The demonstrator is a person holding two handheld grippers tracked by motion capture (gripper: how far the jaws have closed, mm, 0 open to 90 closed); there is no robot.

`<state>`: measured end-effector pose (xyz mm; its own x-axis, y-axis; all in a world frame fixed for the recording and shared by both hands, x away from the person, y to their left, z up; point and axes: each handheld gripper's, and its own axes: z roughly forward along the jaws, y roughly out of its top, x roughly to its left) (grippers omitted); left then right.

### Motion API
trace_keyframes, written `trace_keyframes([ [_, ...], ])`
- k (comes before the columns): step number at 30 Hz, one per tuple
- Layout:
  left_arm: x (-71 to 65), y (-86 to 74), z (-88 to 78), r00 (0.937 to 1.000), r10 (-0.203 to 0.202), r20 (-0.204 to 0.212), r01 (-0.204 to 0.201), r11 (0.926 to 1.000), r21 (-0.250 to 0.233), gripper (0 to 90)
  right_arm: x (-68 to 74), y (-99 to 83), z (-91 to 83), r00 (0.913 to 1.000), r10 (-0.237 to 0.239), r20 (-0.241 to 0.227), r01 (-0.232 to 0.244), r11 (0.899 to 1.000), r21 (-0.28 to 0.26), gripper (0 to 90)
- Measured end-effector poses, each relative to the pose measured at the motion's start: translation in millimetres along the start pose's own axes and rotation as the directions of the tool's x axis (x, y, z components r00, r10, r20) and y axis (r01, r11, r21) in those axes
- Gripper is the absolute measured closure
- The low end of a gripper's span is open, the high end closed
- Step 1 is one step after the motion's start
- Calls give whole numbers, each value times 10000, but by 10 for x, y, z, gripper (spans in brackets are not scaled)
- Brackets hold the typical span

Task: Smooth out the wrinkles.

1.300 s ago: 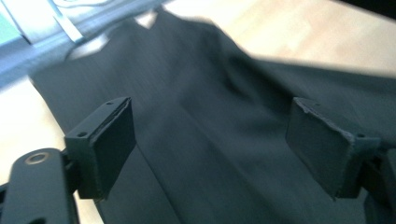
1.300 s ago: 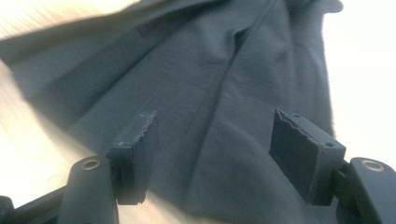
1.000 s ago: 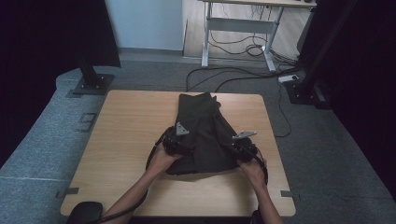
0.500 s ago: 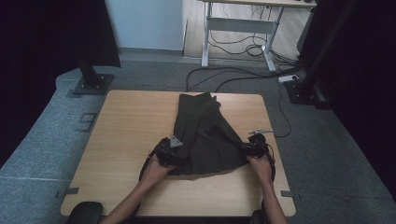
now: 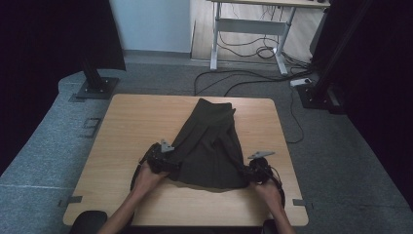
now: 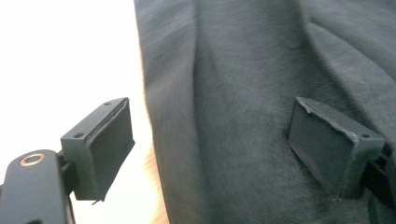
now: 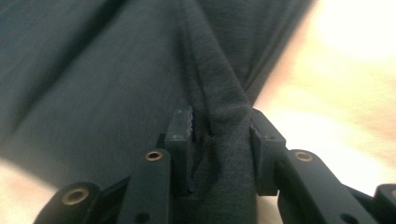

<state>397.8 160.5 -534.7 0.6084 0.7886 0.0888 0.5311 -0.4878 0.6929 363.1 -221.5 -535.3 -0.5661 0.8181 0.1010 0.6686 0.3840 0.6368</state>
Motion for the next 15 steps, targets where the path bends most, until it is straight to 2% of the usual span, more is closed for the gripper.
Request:
trace_keyframes([
  [1, 56, -27, -11, 9998, -166, -67, 166, 9999, -23, 141, 171, -40, -11, 9994, -326, -118, 326, 9995, 28, 629],
  [2, 111, -51, -19, 9993, -367, -69, 367, 9993, -45, 141, 171, -40, -11, 9994, -326, -118, 326, 9995, 28, 629],
  [3, 161, -75, -27, 9981, -608, -67, 608, 9981, -73, 141, 304, -42, -6, 9978, -634, -173, 637, 9978, 164, 556],
  [4, 178, -82, -35, 9976, -686, -92, 685, 9976, -85, 141, 304, -42, -6, 9978, -634, -173, 637, 9978, 164, 556],
  [6, 174, -76, -85, 9978, -556, -355, 554, 9984, -55, 143, 347, -8, 2, 9969, -781, -106, 785, 9959, 441, 447],
  [7, 147, -57, -141, 9974, -349, -638, 346, 9994, -58, 144, 355, 17, 1, 9963, -859, -94, 863, 9947, 566, 391],
  [8, 105, -23, -237, 9967, -166, -796, 151, 9997, -205, 145, 338, 75, -35, 9973, -672, -295, 681, 9972, 316, 338],
  [9, 105, -23, -237, 9967, -166, -796, 151, 9997, -205, 145, 338, 75, -35, 9973, -672, -295, 681, 9972, 316, 338],
  [10, 79, 1, -299, 9976, -201, -663, 173, 9989, -425, 145, 322, 116, -66, 9979, -522, -373, 523, 9986, 39, 322],
  [12, 24, 36, -371, 9989, -231, -404, 203, 9974, -688, 145, 293, 235, -121, 9988, -442, -197, 433, 9981, -440, 294],
  [14, -42, 57, -396, 9996, -116, -272, 95, 9970, -769, 145, 261, 493, -140, 9994, -279, -182, 260, 9950, -961, 309],
  [15, -83, 64, -397, 9998, -34, -193, 19, 9969, -787, 145, 261, 493, -140, 9994, -279, -182, 260, 9950, -961, 309],
])
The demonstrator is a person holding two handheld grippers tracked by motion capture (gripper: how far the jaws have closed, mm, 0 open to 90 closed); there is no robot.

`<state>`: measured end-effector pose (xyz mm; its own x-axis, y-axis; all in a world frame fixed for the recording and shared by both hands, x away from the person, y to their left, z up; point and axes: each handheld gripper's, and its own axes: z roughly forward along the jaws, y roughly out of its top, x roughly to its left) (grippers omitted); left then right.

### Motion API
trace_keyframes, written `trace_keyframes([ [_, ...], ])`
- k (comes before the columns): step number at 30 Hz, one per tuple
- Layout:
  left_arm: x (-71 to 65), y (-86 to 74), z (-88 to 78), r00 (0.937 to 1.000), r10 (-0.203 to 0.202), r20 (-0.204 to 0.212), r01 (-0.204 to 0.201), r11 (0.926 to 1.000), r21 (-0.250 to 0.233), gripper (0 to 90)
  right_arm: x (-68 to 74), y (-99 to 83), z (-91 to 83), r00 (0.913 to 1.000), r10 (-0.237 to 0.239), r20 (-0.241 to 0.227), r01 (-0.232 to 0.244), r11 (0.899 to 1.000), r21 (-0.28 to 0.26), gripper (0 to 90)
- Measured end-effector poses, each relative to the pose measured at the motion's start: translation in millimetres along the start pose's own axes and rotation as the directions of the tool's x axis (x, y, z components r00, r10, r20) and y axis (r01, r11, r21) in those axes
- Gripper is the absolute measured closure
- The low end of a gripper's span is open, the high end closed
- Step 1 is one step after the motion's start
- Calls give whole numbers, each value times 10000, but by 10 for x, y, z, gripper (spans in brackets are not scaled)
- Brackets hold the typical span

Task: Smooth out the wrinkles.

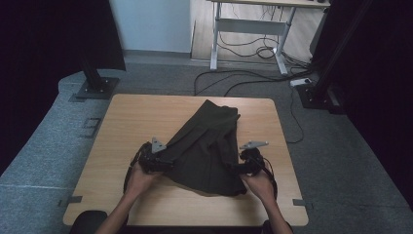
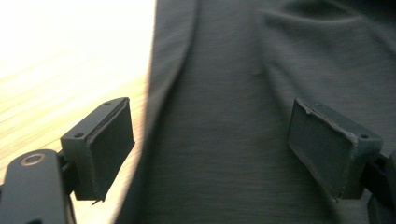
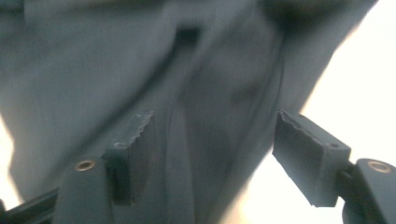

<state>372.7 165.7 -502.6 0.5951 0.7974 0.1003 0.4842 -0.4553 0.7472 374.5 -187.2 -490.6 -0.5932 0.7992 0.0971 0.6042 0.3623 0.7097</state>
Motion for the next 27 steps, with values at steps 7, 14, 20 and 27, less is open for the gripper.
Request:
trace_keyframes([
  [7, -217, 0, 58, 9976, 652, 217, -655, 9977, 173, 141, -26, 640, 431, 9997, 235, 40, -235, 9997, 20, 444],
  [14, -215, -25, 10, 9974, 711, 134, -712, 9974, 76, 143, -279, 643, 563, 9915, 449, 1218, -500, 9980, 396, 856],
  [20, -264, -17, 80, 9969, 733, 271, -739, 9969, 252, 143, -629, 362, 590, 9839, 1361, 1155, -1433, 9881, 559, 788],
  [27, -272, -149, 215, 9958, 917, 63, -919, 9910, 973, 136, -606, 229, 729, 9895, 1163, 856, -1225, 9899, 715, 792],
])
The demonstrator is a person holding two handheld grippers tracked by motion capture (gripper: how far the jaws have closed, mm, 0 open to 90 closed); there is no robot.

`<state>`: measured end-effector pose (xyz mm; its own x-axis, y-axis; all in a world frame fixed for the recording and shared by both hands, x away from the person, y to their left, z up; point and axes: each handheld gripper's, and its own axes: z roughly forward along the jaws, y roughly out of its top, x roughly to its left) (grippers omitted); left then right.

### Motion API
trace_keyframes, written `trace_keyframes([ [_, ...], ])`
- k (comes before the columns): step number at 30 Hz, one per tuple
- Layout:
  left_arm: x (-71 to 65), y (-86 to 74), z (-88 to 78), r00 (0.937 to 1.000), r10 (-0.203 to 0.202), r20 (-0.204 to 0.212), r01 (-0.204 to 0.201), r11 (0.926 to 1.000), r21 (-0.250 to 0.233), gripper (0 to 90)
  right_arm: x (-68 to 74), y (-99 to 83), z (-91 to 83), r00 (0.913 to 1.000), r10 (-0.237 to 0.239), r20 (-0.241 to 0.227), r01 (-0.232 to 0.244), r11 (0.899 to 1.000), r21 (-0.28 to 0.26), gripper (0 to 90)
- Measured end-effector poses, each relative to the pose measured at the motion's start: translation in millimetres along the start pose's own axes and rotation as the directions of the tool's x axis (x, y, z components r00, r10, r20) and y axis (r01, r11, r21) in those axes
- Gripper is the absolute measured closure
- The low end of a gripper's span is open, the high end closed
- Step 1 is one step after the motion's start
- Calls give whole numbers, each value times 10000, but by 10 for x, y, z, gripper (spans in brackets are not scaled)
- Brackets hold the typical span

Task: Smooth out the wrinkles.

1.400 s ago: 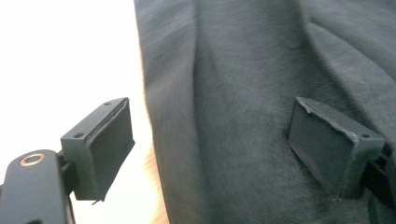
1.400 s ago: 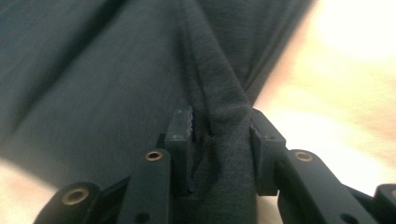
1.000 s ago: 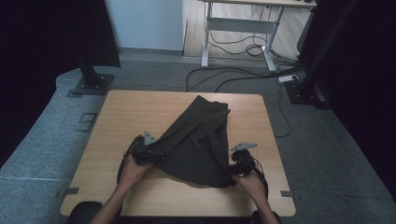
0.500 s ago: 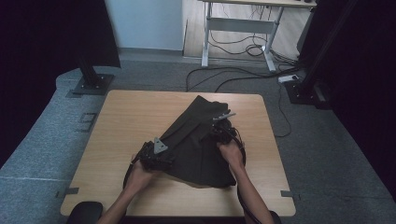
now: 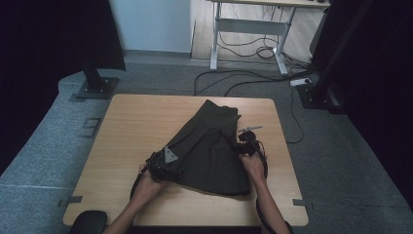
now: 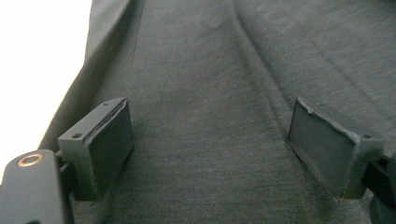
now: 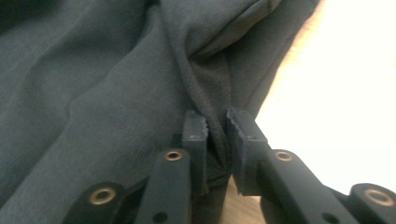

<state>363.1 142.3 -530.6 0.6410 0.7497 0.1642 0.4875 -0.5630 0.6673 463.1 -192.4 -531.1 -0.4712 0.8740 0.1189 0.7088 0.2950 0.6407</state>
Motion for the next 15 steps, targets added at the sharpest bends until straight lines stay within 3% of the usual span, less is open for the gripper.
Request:
trace_keyframes([
  [3, 85, -40, 12, 9984, 242, -516, -233, 9996, 173, 122, 99, -68, -51, 9986, -485, -194, 488, 9987, 133, 831],
  [6, 264, -95, 4, 9958, -112, -907, 132, 9997, 211, 120, 277, -207, -145, 9941, -1020, -366, 1034, 9939, 393, 848],
  [9, 500, -146, 13, 9871, -595, -1485, 641, 9976, 265, 122, 516, -409, -264, 9856, -1425, -907, 1465, 9884, 399, 845],
  [12, 707, -197, 54, 9770, -1596, -1413, 1626, 9866, 97, 123, 769, -536, -335, 9699, -1923, -1492, 2012, 9784, 467, 835],
  [14, 736, -214, 58, 9749, -1833, -1262, 1849, 9828, 9, 125, 868, -547, -343, 9647, -2272, -1333, 2357, 9704, 516, 803],
  [15, 724, -211, 49, 9750, -1804, -1297, 1818, 9833, -16, 127, 885, -538, -347, 9649, -2328, -1219, 2414, 9685, 608, 743],
])
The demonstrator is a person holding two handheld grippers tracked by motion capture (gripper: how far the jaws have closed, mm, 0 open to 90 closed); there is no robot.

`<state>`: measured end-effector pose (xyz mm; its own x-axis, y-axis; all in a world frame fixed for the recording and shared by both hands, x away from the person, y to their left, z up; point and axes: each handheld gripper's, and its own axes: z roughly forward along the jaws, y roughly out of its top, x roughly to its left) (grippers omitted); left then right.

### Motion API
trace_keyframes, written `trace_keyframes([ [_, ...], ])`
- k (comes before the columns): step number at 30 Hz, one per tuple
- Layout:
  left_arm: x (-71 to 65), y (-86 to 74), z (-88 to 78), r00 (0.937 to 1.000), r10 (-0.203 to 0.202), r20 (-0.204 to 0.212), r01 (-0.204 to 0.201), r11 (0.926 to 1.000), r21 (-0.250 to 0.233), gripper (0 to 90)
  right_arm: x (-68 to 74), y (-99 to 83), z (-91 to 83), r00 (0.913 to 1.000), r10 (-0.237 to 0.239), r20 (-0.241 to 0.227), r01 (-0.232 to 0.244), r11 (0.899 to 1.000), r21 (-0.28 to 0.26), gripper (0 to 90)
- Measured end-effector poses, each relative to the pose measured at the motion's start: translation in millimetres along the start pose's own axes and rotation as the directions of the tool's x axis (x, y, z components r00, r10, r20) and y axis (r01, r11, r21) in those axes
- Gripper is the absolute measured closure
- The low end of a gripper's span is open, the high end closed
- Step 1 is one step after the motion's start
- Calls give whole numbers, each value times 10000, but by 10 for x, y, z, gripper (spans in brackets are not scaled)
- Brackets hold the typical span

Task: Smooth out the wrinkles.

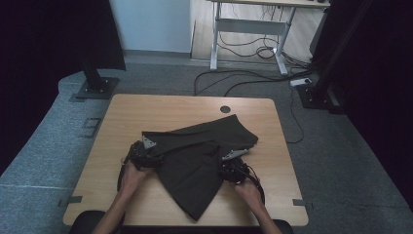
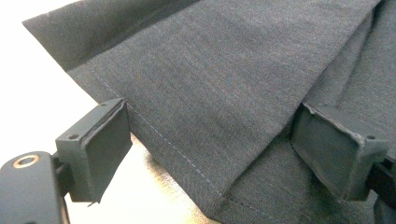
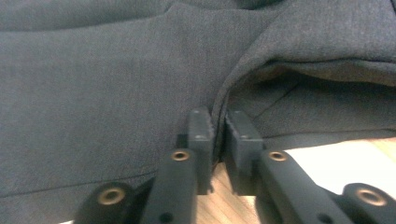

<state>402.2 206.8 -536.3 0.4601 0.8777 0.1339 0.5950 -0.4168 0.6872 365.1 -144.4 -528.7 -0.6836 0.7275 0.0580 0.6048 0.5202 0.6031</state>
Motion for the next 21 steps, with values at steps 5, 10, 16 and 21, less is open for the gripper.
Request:
trace_keyframes([
  [5, -127, 20, -222, 9995, 261, -158, -265, 9993, -254, 134, -71, 70, -189, 9984, 490, -290, -503, 9978, -440, 482],
  [10, -375, -90, -343, 9995, -8, 331, 16, 9998, -217, 95, -283, 426, -446, 9982, 298, 523, -215, 9881, -1523, 412],
  [16, -584, -189, -250, 9987, 236, 458, -250, 9993, 290, 43, -690, 895, 94, 9871, 953, 1289, -817, 9909, -1070, 300],
  [21, -423, -197, -181, 9976, -135, 675, 112, 9993, 343, 11, -858, 729, 485, 9824, 1128, 1486, -1101, 9936, -263, 292],
])
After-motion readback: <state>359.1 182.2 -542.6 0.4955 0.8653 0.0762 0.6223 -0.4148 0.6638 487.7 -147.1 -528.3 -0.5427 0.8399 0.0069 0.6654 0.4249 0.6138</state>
